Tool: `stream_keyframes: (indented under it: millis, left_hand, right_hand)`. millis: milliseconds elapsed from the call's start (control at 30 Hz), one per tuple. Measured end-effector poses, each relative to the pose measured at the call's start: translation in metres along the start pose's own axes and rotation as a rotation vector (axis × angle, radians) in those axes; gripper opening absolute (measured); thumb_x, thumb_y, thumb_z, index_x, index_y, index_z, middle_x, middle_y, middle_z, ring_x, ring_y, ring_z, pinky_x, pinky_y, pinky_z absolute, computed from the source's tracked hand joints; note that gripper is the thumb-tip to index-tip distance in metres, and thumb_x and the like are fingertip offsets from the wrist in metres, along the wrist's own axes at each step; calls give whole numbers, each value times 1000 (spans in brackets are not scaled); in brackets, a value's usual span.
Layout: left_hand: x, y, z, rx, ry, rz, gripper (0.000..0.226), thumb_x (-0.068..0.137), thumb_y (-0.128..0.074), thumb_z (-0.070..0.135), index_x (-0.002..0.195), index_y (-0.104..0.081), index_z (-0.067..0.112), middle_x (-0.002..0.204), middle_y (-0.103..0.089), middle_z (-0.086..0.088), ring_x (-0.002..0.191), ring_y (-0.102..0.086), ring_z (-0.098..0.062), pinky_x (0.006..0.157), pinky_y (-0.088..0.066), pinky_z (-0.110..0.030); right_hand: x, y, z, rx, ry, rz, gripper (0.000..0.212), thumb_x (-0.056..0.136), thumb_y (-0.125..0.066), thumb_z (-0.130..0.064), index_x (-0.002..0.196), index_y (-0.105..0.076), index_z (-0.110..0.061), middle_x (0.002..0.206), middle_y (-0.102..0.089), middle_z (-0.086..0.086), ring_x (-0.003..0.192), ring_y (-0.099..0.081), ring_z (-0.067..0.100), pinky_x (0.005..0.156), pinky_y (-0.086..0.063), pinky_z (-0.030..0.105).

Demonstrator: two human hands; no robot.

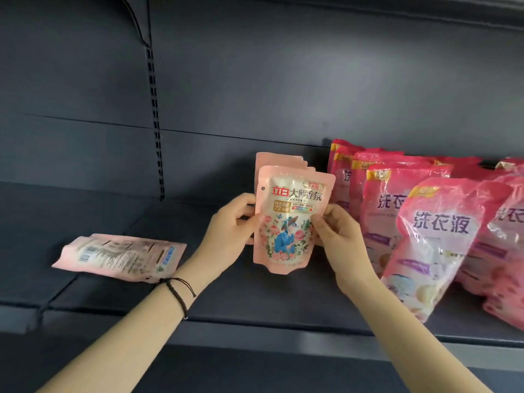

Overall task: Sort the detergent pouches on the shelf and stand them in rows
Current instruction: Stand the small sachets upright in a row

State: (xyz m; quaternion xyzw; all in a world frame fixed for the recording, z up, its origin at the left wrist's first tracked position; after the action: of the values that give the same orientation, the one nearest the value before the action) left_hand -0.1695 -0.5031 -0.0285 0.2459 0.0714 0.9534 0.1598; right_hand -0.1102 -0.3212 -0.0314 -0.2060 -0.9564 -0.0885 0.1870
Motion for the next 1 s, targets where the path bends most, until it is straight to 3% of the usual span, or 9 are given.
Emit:
stream_keyframes:
  millis: [133, 233, 300, 333, 400, 500, 667, 800, 1000]
  left_hand:
    - [0, -19, -12, 21, 44, 7, 15, 95, -56, 15, 105, -62, 24, 101, -70, 10, 95, -68, -7, 74, -61, -37]
    - [-2, -26, -18, 35, 58, -13, 16, 96, -55, 17, 106, -61, 27, 104, -69, 12, 98, -67, -6, 75, -60, -33]
    - [-2, -24, -18, 113, 25, -40, 14, 97, -52, 20, 107, -59, 28, 105, -67, 15, 96, -66, -4, 71, -60, -27]
    - [-3, -21, -16, 198, -2, -53, 13, 97, -51, 24, 108, -57, 28, 104, -66, 19, 93, -66, -3, 68, -59, -23]
    - [-5, -13, -11, 503, -78, -61, 18, 97, -47, 36, 113, -51, 29, 104, -61, 22, 87, -64, -1, 64, -53, -18]
    - [-12, 1, -6, 925, -178, -49, 34, 93, -36, 55, 121, -41, 37, 106, -59, 20, 90, -61, -4, 64, -50, -25]
    - [-30, 24, -2, 1208, -284, -115, 49, 88, -21, 66, 120, -47, 40, 97, -63, 16, 90, -61, -7, 59, -41, -25]
    - [-40, 51, 1, 1338, -382, -117, 54, 88, -17, 65, 118, -51, 36, 82, -59, 12, 83, -60, -9, 58, -41, -26]
    - [-55, 126, -9, 1426, -377, -139, 45, 87, -26, 64, 108, -52, 33, 88, -63, 9, 85, -58, -12, 63, -44, -30]
  right_hand:
    - [-2, 14, 14, -14, -53, -14, 16, 99, -47, -7, 95, -61, -15, 96, -71, 3, 90, -66, 18, 83, -55, 40]
    - [-3, 23, 18, -164, -34, -35, 12, 99, -48, -11, 98, -60, -12, 96, -70, 1, 92, -66, 20, 82, -56, 36]
    - [-3, 30, 14, -421, 42, -73, 10, 97, -51, -16, 97, -61, -12, 89, -68, -2, 84, -65, 17, 75, -55, 25]
    - [-5, 33, 11, -564, 92, -100, 11, 96, -53, -19, 97, -61, -13, 86, -67, -4, 80, -64, 14, 70, -53, 20]
    - [-11, 36, 4, -776, 172, -138, 16, 95, -54, -26, 99, -60, -12, 83, -66, -4, 72, -63, 13, 66, -53, 26]
    - [-22, 38, -6, -962, 205, -151, 22, 95, -51, -35, 99, -54, -14, 72, -63, -3, 63, -62, 16, 58, -53, 33]
    - [-38, 38, -23, -1286, 232, -186, 32, 95, -45, -43, 83, -55, -15, 64, -57, -5, 63, -59, 20, 52, -41, 29]
    - [-53, 3, -40, -1346, 319, -333, 30, 95, -41, -50, 95, -54, -22, 81, -61, -9, 66, -56, 16, 51, -40, 25]
    - [-51, -100, -56, -1341, 572, -439, 37, 95, -40, -50, 114, -52, -20, 102, -63, -1, 88, -64, 25, 64, -50, 31]
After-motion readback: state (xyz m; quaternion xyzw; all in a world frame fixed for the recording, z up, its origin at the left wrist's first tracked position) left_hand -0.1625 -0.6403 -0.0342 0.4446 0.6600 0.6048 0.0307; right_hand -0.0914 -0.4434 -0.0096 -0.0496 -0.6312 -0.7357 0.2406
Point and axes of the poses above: each hand's wrist, its own x-axis towards the middle knuckle, its own y-axis out of the back of the hand, z = x × y, the point moved 3 cm from there along x, towards the middle knuckle
